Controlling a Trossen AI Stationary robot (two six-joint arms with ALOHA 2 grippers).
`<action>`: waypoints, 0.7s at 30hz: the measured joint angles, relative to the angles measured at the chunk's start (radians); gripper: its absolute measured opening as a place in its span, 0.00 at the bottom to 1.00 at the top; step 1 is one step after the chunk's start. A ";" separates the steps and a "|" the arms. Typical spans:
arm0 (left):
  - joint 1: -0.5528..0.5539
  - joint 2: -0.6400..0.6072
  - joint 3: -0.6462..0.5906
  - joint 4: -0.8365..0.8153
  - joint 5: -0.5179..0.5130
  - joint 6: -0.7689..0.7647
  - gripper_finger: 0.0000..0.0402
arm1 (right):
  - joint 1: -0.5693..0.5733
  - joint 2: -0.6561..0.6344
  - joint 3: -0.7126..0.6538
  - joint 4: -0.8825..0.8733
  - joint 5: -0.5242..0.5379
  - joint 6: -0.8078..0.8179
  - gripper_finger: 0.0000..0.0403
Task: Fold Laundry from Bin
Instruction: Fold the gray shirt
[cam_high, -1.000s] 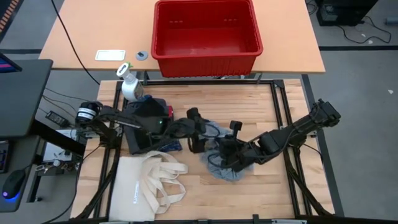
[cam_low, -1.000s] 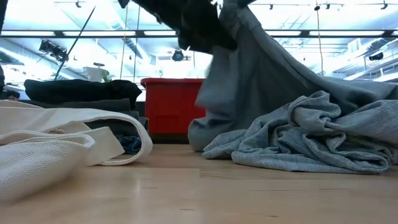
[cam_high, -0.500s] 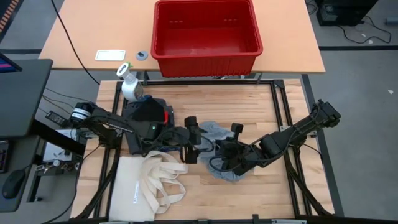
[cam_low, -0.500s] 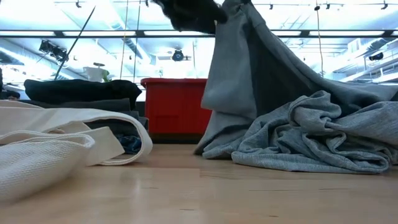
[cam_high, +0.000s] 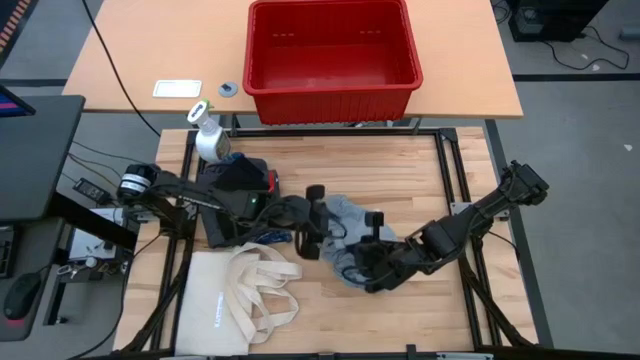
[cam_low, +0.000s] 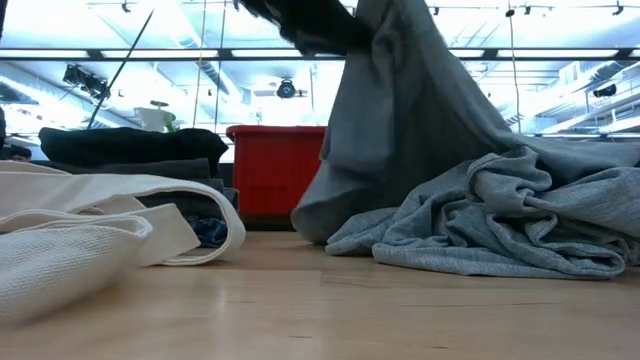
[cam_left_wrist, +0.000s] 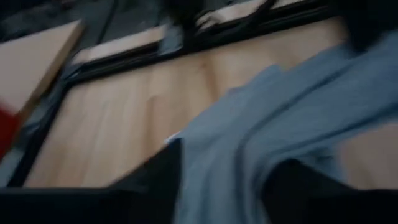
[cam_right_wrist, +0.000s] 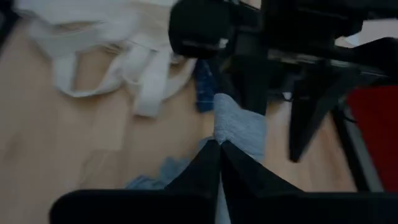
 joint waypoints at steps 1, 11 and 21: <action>-0.006 -0.003 0.000 0.005 0.026 0.014 0.38 | 0.003 0.000 0.000 0.003 -0.014 0.001 0.07; -0.110 -0.035 0.001 -0.168 0.169 0.165 0.03 | 0.012 0.000 -0.017 -0.096 -0.336 0.232 0.32; -0.219 -0.042 0.000 -0.357 0.207 0.178 0.02 | 0.047 0.002 -0.225 -0.001 -0.289 0.414 0.46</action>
